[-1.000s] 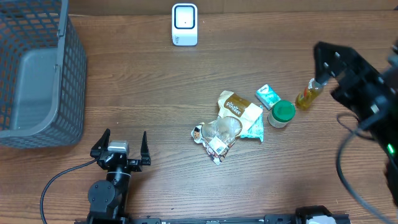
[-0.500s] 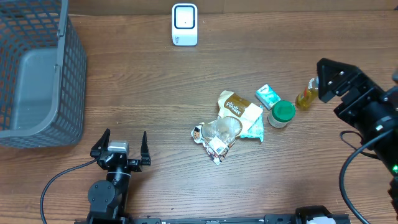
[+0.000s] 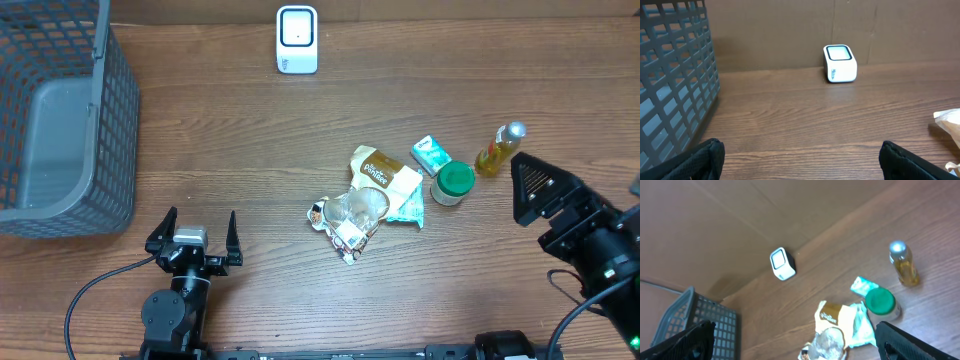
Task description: Scan the item barcode
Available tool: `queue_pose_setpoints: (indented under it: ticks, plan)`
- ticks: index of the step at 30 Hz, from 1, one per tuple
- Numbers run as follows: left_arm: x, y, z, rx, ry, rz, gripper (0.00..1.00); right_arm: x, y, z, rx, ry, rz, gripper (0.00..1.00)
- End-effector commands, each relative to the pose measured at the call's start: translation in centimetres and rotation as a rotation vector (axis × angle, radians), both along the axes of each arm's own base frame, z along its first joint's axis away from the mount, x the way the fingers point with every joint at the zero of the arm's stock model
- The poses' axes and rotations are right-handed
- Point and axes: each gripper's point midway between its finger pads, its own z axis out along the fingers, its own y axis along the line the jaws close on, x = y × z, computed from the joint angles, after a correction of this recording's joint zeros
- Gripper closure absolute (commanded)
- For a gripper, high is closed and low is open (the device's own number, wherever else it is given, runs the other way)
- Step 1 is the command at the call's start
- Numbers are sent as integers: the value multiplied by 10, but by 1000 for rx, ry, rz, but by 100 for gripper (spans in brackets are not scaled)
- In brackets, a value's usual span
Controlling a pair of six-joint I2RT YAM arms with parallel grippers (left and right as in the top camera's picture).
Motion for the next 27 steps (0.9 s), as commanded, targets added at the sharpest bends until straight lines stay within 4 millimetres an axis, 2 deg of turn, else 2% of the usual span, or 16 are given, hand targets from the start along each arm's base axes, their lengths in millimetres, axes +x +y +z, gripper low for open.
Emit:
queue_pose_setpoints:
  ticks: [1,4,5,11,20,27]
  plan:
    - [0,0,1,18,-10,-3,0,-2,-1,-18,-6,29,0,0]
    - [0,0,1,18,-10,-3,0,-4,-1,-34,-9,62,0,0]
    - [0,0,1,18,-10,-3,0,-4,-1,-47,-11,90,0,0]
    - [0,0,1,18,-10,-3,0,-7,-1,-89,-18,177,0,0]
    - [0,0,1,18,-10,-3,0,-23,-3,-137,-26,242,-3,0]
    - [0,0,1,18,-10,-3,0,-32,-4,-191,-35,349,-2,0]
